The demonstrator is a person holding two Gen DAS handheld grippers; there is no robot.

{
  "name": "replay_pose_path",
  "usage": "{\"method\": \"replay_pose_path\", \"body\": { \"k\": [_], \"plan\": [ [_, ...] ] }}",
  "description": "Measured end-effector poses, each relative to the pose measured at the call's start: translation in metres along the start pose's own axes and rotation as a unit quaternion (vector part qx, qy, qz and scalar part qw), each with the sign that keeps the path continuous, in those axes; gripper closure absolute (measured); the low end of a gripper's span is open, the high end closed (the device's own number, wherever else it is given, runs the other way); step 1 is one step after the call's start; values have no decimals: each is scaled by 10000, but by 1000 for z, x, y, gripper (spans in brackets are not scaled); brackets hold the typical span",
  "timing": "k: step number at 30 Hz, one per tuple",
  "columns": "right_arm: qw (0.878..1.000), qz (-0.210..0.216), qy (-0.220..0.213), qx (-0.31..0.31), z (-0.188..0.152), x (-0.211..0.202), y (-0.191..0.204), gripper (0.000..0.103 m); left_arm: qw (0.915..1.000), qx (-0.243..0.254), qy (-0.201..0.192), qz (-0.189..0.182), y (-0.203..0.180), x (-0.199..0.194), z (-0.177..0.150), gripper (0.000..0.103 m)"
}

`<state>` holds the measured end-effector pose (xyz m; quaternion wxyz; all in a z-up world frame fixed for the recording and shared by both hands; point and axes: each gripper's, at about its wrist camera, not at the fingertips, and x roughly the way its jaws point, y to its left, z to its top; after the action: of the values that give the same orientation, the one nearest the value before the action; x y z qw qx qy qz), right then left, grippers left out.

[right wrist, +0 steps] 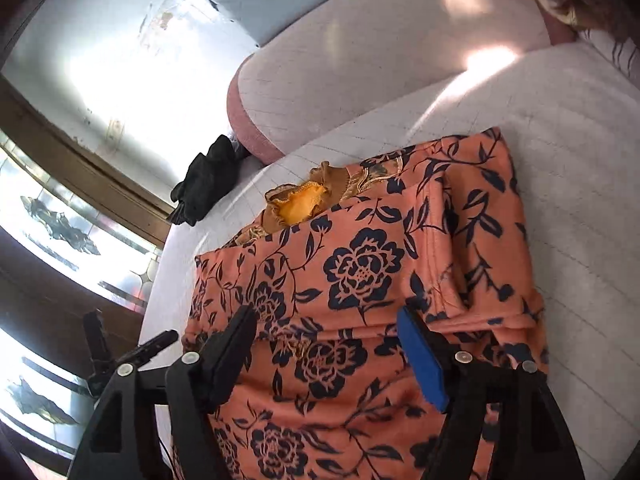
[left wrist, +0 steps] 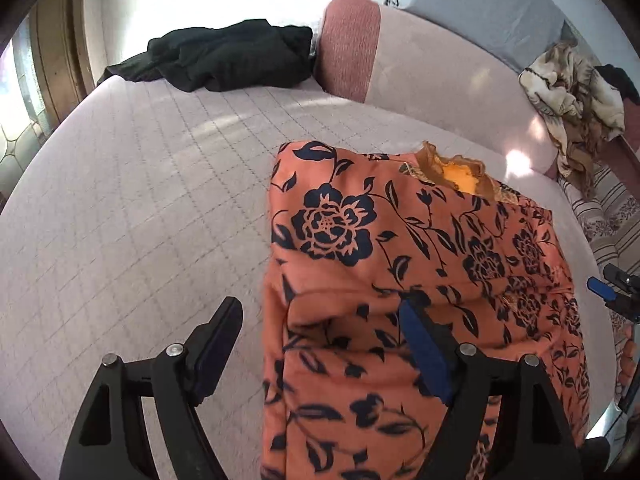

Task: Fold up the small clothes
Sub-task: 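Grasp the blouse hem with both grippers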

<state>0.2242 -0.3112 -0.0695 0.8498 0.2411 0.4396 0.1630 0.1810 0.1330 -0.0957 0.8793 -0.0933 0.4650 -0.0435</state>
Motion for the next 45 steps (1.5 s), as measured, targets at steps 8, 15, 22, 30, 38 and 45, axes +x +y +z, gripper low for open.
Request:
{"method": "replay_pose_path", "body": {
  "k": [8, 15, 22, 30, 38, 45],
  "plan": [
    [9913, -1012, 732, 410, -100, -91, -72, 27, 9958, -684, 522, -303, 41, -67, -124, 22],
    [9885, -664, 1059, 854, -189, -129, -97, 27, 9921, -919, 763, -370, 36, -77, -187, 22],
    [9857, -937, 1146, 807, -208, -123, -88, 37, 9935, -844, 754, -107, 22, -82, -196, 22],
    [9856, -1016, 1163, 683, -216, -121, -83, 46, 9936, -659, 885, 228, 14, -75, -207, 23],
    [9850, -1003, 1186, 755, -216, -118, -86, 53, 9933, -637, 906, 320, 12, -75, -210, 30],
    [9863, -988, 1173, 605, -217, -118, -80, 56, 9916, -517, 959, 700, 12, -74, -210, 54]
  ]
}}
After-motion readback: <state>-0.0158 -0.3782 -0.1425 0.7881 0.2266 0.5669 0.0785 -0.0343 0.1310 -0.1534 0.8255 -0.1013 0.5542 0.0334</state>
